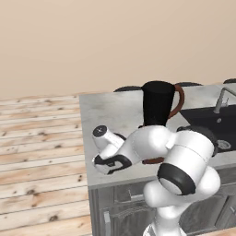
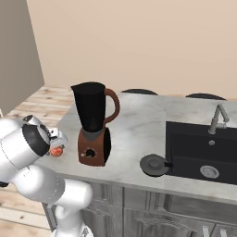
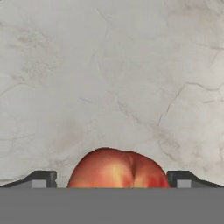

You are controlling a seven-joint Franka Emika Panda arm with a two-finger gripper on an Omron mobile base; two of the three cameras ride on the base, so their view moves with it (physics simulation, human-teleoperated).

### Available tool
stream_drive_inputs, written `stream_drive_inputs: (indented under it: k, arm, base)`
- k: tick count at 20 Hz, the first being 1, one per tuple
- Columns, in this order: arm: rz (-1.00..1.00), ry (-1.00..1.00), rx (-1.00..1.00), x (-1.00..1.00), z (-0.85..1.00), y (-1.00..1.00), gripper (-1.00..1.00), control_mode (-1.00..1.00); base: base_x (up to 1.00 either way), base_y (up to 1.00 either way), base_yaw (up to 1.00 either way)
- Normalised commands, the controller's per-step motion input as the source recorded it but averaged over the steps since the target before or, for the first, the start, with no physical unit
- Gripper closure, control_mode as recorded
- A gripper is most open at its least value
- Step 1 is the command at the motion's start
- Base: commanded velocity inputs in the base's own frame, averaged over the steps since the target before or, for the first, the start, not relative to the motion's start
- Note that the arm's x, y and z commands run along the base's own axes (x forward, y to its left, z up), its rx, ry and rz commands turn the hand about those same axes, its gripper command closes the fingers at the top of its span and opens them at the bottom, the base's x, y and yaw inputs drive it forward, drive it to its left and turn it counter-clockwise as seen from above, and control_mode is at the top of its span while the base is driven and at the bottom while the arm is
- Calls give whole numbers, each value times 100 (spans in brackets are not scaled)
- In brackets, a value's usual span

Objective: Open the blender lid, put the peach in the blender, close the lid, and start the blender.

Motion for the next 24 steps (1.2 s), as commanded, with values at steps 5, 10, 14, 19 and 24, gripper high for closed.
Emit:
stream_drive_inputs:
  k: [5, 10, 14, 19, 24]
  arm:
    - [0, 0, 1, -6, -37, -8, -100, -100]
    - [0, 0, 2, -30, -28, -25, -100, -100]
    - [0, -1, 0, -42, -25, -25, 100, -100]
    - [0, -8, 2, -33, 7, -24, 100, -100]
    - [-4, -21, 0, -15, 83, 0, 100, -100]
  base:
    - [0, 0, 0]
    - [0, 0, 0]
    - [0, 0, 0]
    - [0, 0, 0]
    - [0, 0, 0]
